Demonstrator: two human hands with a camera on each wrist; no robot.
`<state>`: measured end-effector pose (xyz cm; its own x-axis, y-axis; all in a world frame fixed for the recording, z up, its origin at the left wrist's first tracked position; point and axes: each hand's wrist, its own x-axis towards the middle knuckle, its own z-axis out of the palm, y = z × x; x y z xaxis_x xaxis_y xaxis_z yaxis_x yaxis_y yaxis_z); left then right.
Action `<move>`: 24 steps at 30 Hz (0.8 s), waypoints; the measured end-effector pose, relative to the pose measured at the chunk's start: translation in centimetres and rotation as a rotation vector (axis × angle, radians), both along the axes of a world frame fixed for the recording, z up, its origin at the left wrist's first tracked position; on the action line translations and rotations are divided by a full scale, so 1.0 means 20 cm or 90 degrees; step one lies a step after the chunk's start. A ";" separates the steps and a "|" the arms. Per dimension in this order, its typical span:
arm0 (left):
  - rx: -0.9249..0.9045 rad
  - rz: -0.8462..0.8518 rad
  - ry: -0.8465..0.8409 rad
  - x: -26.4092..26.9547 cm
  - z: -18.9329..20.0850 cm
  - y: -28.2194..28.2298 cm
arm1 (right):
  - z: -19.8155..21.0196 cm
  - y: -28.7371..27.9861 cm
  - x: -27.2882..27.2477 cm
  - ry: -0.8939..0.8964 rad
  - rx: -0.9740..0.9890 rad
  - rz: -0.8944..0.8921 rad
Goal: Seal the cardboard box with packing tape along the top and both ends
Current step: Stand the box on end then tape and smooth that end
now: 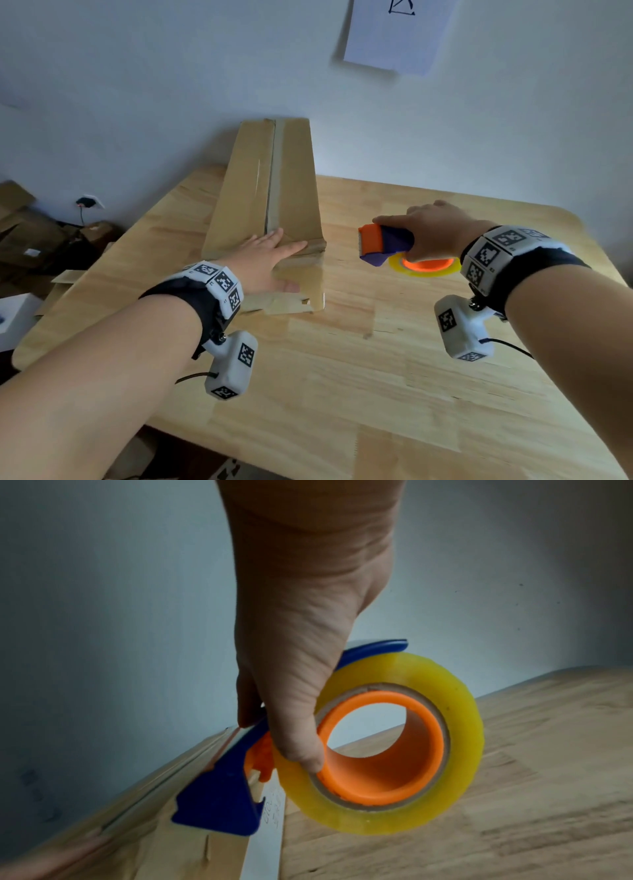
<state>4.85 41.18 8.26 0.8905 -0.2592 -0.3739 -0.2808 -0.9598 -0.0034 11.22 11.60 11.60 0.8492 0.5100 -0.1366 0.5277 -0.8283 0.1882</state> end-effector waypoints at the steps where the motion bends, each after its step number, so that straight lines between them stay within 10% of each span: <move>1: 0.001 0.002 -0.014 0.00 0.02 -0.03 | 0.00 0.01 0.00 -0.002 -0.013 0.003; 24: 0.196 -0.072 -0.260 0.03 -0.13 -0.32 | -0.23 -0.22 -0.02 -0.086 0.010 0.053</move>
